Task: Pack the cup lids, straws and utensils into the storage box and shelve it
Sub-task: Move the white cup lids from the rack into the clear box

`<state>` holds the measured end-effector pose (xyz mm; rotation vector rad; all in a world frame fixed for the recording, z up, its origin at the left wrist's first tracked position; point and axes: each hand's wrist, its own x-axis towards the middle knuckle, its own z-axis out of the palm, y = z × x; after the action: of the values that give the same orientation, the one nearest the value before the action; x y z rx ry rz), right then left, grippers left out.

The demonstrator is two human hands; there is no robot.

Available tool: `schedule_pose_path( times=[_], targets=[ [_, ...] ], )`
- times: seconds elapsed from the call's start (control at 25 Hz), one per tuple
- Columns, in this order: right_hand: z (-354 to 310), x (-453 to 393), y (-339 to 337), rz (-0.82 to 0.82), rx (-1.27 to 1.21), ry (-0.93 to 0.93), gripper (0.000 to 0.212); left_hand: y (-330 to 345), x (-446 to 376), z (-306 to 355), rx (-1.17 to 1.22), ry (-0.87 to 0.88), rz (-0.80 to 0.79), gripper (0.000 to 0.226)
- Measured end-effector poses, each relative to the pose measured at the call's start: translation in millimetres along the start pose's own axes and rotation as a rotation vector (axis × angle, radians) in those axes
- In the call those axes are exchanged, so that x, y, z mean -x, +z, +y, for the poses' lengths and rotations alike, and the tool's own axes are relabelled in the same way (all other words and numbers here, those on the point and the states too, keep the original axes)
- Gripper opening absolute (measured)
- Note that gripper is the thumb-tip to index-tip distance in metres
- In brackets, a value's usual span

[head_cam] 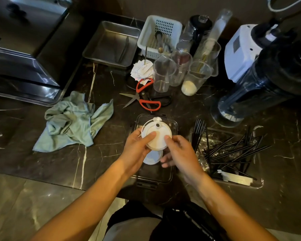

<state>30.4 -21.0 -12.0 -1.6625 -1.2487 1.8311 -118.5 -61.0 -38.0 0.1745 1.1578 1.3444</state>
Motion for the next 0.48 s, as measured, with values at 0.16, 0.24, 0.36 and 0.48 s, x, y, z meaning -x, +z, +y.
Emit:
schedule_pose_path(
  times=[0.16,0.24,0.36,0.48],
  targets=[
    [2.5,-4.8,4.2,-0.042,-0.067,0.075,0.029,-13.4,-2.1,-0.9,-0.043,-0.028,0.035,0.027],
    [5.2,-5.6,8.3,-0.031,-0.056,0.107,0.026,-25.3,-5.5,-5.7,-0.213,0.013,0.068,0.021],
    [14.2,-6.1,11.7,-0.009,-0.003,0.162,0.022,-46.8,-9.7,-15.3,-0.553,0.107,0.126,0.018],
    [23.9,-3.8,14.0,-0.009,0.082,0.229,0.019,-56.1,-6.7,-22.4,-0.769,0.138,0.122,0.015]
  ],
)
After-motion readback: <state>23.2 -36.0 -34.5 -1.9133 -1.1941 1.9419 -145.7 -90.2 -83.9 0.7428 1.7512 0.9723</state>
